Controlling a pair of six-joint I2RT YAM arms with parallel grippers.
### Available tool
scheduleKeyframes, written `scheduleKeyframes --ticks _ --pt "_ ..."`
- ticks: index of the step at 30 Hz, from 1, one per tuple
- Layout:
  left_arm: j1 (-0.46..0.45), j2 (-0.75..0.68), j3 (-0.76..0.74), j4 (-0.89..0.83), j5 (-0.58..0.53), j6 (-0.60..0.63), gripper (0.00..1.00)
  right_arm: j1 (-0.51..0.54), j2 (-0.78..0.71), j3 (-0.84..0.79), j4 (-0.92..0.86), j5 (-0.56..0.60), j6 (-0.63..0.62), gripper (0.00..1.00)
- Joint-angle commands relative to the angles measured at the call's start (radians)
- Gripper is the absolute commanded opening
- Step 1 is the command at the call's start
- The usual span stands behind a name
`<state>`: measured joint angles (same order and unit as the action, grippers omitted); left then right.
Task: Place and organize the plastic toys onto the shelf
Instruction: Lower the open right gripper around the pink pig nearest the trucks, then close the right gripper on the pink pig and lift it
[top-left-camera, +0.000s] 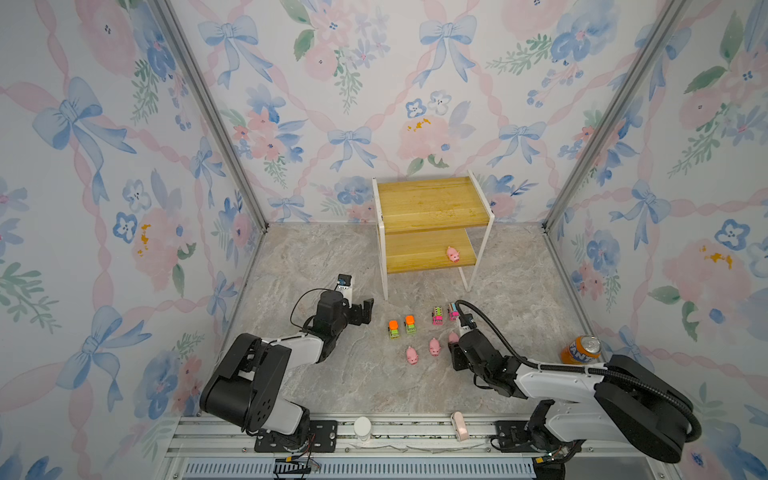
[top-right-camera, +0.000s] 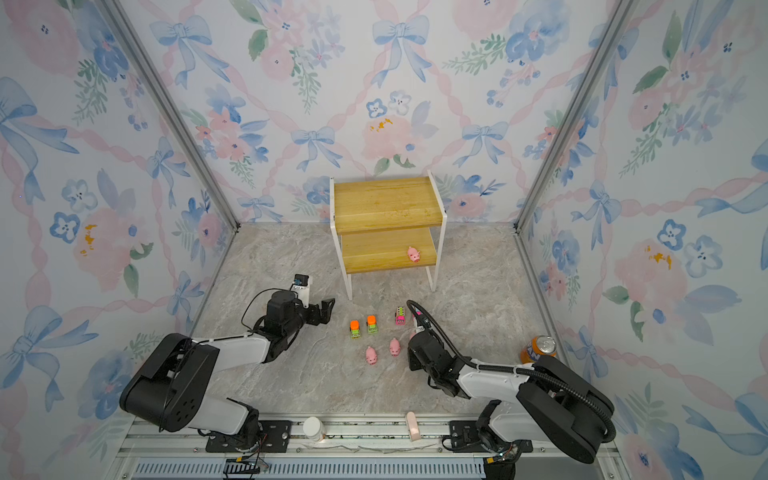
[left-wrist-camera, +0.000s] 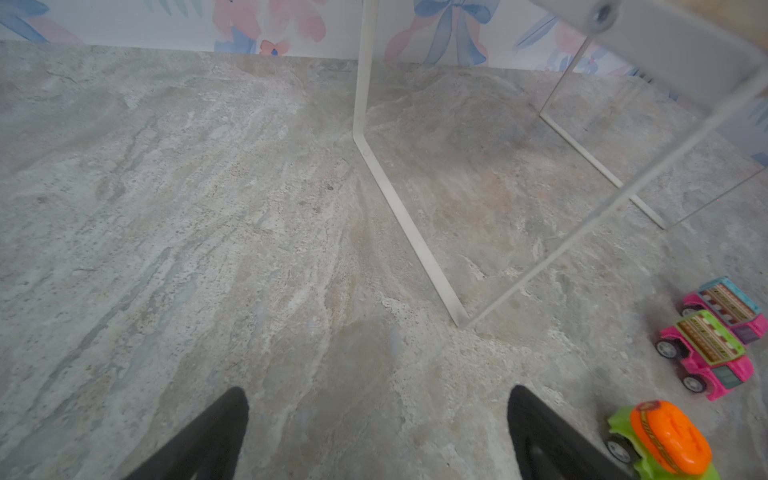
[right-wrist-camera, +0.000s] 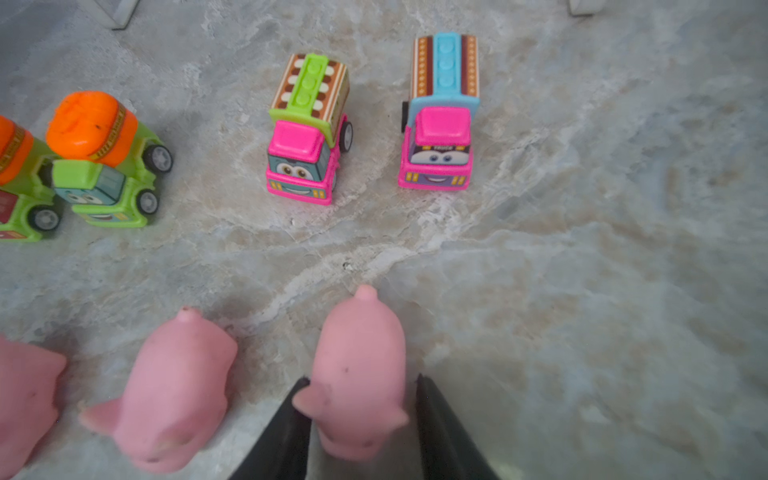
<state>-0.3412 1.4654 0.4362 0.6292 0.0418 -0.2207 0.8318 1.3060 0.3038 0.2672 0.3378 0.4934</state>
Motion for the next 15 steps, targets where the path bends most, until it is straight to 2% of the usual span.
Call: scheduleKeyframes --ticks 1,15 --pt "-0.005 0.004 0.012 0.000 -0.011 0.017 0.98 -0.009 0.014 0.002 -0.024 -0.031 -0.003 0.40" --pt "-0.005 0.003 0.012 0.000 -0.013 0.015 0.98 -0.014 -0.090 -0.015 -0.064 -0.030 -0.026 0.32"
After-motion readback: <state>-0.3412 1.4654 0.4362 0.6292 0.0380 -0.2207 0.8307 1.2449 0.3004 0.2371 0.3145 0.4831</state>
